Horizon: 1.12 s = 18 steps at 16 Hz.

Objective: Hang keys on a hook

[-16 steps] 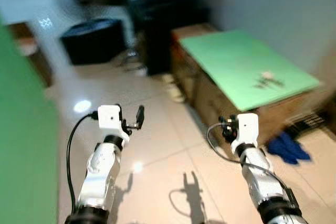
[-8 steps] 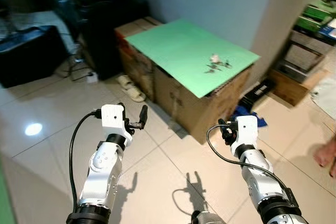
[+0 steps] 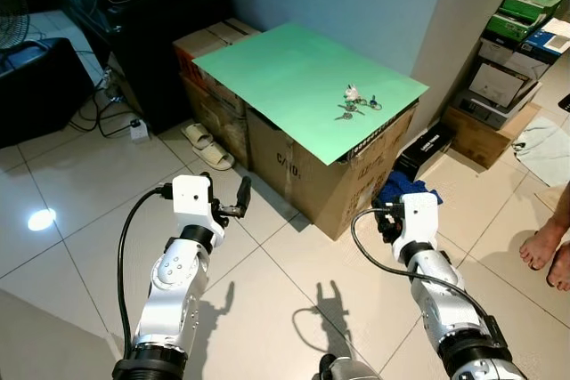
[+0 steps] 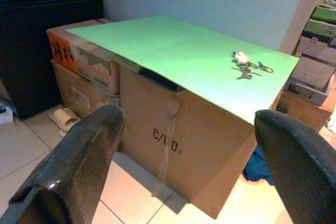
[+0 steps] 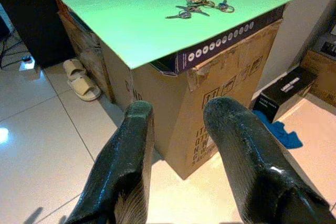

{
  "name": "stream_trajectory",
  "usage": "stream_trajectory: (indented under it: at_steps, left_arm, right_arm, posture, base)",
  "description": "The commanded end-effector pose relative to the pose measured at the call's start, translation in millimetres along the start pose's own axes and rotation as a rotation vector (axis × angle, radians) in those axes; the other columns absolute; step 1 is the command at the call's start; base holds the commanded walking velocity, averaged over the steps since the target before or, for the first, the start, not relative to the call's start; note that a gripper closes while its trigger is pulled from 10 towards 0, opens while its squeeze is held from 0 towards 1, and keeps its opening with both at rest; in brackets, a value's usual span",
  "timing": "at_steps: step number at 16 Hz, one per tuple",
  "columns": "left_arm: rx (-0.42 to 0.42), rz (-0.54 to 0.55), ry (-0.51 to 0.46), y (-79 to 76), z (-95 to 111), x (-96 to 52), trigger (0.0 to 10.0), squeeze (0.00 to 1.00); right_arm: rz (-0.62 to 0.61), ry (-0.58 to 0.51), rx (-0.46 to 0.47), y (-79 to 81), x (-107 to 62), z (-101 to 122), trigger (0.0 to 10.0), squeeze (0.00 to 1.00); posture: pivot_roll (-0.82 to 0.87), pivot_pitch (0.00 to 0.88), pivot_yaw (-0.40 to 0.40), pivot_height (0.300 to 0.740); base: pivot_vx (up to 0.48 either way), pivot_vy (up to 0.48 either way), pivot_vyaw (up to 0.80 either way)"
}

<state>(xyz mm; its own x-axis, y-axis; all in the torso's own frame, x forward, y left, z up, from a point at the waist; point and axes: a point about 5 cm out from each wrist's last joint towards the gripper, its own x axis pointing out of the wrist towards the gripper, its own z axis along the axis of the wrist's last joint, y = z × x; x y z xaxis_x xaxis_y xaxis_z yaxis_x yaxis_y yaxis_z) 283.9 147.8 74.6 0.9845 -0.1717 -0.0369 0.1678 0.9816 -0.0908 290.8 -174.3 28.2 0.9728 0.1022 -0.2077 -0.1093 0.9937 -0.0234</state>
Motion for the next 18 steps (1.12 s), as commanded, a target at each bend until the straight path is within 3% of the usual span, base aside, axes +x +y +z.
stream_trajectory:
  at_steps: [1,12,18]
  left_arm:
    - [0.003,0.004,0.004,1.9,-0.3,0.1,10.0,0.0]
    - [0.029,-0.023,0.005,-0.6,-0.6,-1.4,10.0,0.0]
    - [0.043,-0.028,0.018,-1.1,0.5,1.7,10.0,0.0]
  right_arm:
    - [0.006,-0.002,-0.017,-0.2,0.5,0.2,10.0,0.0]
    - [0.007,-0.001,-0.012,2.0,0.4,-2.0,10.0,0.0]
    - [0.006,-0.001,-0.012,4.0,-1.4,-3.7,10.0,0.0]
  posture:
    - [-0.13,0.0,0.039,0.74]
    - [-0.13,0.0,0.047,0.74]
    - [-0.13,0.0,0.055,0.74]
  base:
    - [0.0,0.0,0.0]
    - [0.0,-0.478,0.0]
    - [0.0,-0.116,0.0]
